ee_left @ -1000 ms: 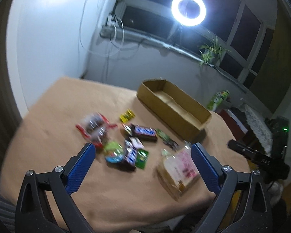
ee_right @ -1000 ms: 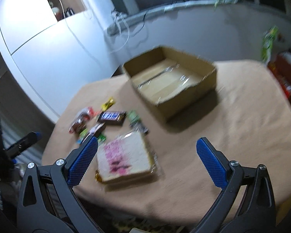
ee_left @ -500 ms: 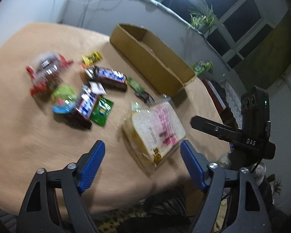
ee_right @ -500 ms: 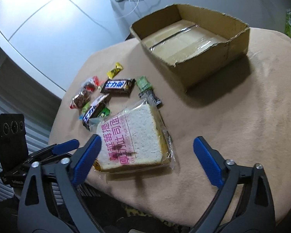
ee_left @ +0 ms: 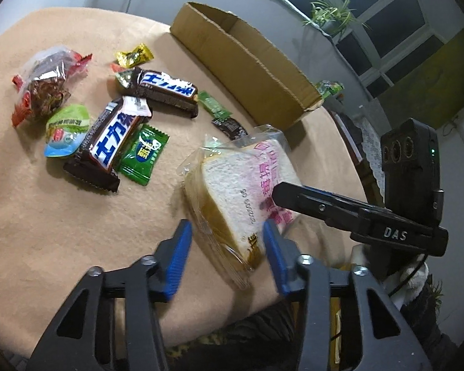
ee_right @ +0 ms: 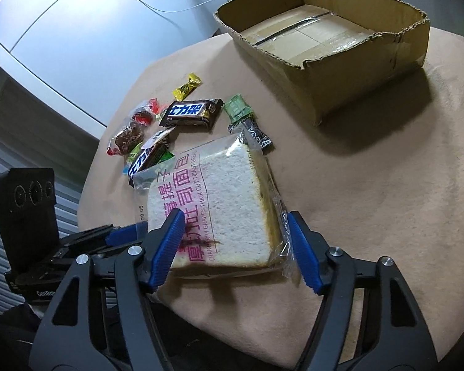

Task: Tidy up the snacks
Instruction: 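Move the right tool to the packaged bread and close on it, then carry the bread with the right tool and lower it into the cardboard box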

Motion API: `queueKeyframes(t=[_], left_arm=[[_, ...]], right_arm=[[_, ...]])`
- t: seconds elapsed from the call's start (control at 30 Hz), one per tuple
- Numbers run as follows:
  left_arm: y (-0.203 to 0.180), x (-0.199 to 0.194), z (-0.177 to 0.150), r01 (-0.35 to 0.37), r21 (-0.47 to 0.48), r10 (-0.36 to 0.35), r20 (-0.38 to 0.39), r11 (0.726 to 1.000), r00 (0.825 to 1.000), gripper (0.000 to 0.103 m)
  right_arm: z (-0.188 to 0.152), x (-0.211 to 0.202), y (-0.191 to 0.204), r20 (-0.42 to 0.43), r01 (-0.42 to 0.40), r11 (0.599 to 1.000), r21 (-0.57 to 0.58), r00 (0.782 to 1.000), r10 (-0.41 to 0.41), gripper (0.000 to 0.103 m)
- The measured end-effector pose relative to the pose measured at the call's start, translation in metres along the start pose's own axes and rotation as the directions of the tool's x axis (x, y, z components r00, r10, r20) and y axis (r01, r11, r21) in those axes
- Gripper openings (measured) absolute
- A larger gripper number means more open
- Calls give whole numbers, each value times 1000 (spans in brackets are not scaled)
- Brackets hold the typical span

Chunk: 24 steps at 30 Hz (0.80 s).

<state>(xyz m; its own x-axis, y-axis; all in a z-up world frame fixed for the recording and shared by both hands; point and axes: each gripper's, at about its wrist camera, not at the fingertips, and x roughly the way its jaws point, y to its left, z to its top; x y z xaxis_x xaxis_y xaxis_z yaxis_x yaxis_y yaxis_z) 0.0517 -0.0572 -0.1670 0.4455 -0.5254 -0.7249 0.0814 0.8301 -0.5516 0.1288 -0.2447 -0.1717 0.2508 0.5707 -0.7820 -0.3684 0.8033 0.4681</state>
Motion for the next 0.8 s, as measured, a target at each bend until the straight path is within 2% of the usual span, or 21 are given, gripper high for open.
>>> queueKeyframes(t=[0.13,0.53,0.8], left_arm=[[-4,0,0,-10,20,10,8,1000,1000,40],[-11,-12,4,-33,54,30,56,998,998,40],[-23,-27,17,-33,95,22,117,995,993,40]], right_arm=[[-1,-5,2,3,-4,1000,5,1000,4,61],[-1,-19,20,27,-2,1000,-17,1000,3,61],[15,-44,32,88,5,999,-37,996,-2,61]])
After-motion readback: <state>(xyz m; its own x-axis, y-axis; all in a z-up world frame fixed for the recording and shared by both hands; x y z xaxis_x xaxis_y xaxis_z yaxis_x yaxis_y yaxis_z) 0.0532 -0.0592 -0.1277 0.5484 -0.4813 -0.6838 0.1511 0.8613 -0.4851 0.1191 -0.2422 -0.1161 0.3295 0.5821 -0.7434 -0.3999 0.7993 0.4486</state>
